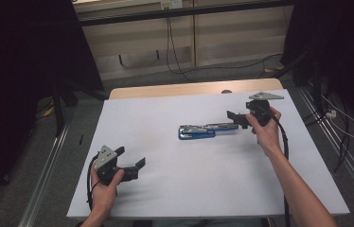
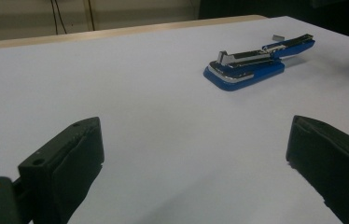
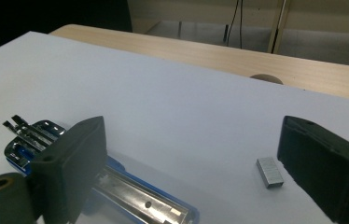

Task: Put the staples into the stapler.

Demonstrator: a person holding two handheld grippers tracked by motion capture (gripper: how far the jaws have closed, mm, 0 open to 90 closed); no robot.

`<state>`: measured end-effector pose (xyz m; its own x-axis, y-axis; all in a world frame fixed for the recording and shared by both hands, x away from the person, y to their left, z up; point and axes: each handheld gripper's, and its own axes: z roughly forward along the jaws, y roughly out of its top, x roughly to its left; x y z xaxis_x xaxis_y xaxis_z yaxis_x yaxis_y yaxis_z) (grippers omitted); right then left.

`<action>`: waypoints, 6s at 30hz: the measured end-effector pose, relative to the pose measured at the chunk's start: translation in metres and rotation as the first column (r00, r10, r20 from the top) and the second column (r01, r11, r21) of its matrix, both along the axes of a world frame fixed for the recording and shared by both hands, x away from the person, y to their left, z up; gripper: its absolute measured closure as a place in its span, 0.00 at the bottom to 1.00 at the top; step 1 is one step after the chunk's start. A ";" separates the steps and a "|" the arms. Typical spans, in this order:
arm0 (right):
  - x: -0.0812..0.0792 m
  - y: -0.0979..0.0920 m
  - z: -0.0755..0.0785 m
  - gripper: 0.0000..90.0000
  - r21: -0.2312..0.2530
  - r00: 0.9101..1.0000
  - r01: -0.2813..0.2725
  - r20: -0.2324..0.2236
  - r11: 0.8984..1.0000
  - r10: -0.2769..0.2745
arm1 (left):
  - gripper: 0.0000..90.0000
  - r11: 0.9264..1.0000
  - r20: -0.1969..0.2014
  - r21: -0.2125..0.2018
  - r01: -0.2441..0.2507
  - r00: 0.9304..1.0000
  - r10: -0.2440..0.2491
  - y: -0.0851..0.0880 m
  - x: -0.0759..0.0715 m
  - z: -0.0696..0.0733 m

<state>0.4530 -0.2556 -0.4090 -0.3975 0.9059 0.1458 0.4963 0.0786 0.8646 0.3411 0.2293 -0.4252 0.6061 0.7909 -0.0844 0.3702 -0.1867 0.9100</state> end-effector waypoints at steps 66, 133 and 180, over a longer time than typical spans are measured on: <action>0.078 -0.026 -0.023 0.51 -0.264 0.935 -0.133 -0.352 0.955 0.033 | 0.05 1.000 -0.022 0.002 0.002 1.000 -0.002 0.007 -0.023 0.001; 0.061 -0.021 -0.015 0.88 -0.179 0.927 -0.185 -0.358 0.966 0.111 | 0.05 1.000 -0.028 0.001 0.017 0.999 -0.017 0.005 -0.021 0.000; 0.013 0.049 0.016 0.88 -0.092 0.911 -0.404 -0.131 0.910 0.391 | 0.05 1.000 -0.031 0.010 0.026 0.999 -0.026 0.004 -0.020 0.001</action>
<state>0.4655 -0.2065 -0.3932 -0.7157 0.6892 0.1127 0.4926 0.3838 0.7811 0.3214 0.2335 -0.4245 0.6238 0.7757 -0.0958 0.3933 -0.2057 0.8961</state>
